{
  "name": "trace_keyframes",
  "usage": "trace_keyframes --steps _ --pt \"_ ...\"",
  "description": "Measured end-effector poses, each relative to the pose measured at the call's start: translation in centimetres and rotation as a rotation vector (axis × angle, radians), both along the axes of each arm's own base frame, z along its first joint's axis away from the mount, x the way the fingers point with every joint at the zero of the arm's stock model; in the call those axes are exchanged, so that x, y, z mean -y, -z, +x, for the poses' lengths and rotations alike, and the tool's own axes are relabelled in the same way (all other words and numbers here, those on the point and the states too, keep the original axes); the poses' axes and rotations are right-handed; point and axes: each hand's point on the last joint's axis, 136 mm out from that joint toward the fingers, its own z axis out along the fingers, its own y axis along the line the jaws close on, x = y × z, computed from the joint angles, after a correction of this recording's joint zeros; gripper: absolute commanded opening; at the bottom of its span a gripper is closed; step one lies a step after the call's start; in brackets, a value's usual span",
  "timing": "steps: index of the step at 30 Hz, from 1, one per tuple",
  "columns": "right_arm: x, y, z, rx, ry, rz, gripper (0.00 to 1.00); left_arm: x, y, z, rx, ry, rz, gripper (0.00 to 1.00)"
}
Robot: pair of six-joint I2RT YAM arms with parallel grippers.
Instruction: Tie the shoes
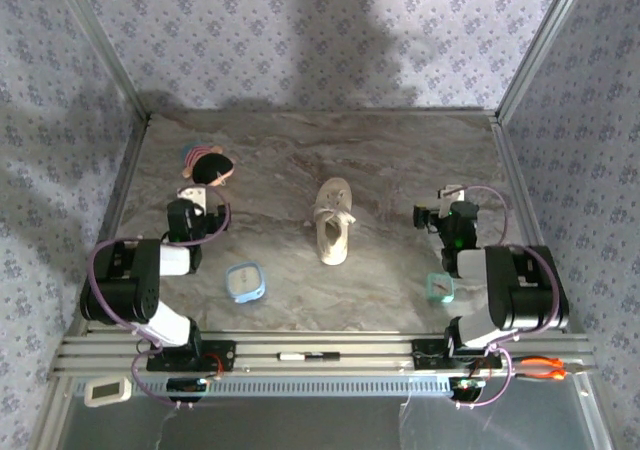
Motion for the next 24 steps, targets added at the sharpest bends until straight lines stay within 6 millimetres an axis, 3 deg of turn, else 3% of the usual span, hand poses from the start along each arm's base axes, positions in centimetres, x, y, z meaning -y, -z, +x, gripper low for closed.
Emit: trace_keyframes --steps 2,8,24 --pt "0.2 0.5 0.1 -0.016 0.004 0.004 1.0 -0.3 -0.1 0.1 0.004 -0.001 -0.007 1.0" --pt "1.1 -1.0 1.3 0.026 0.032 0.012 1.0 -0.7 -0.6 0.5 0.016 -0.009 -0.013 1.0" --pt "1.1 -1.0 1.3 0.026 0.031 0.013 1.0 -0.5 -0.6 0.5 0.016 0.002 -0.018 1.0"
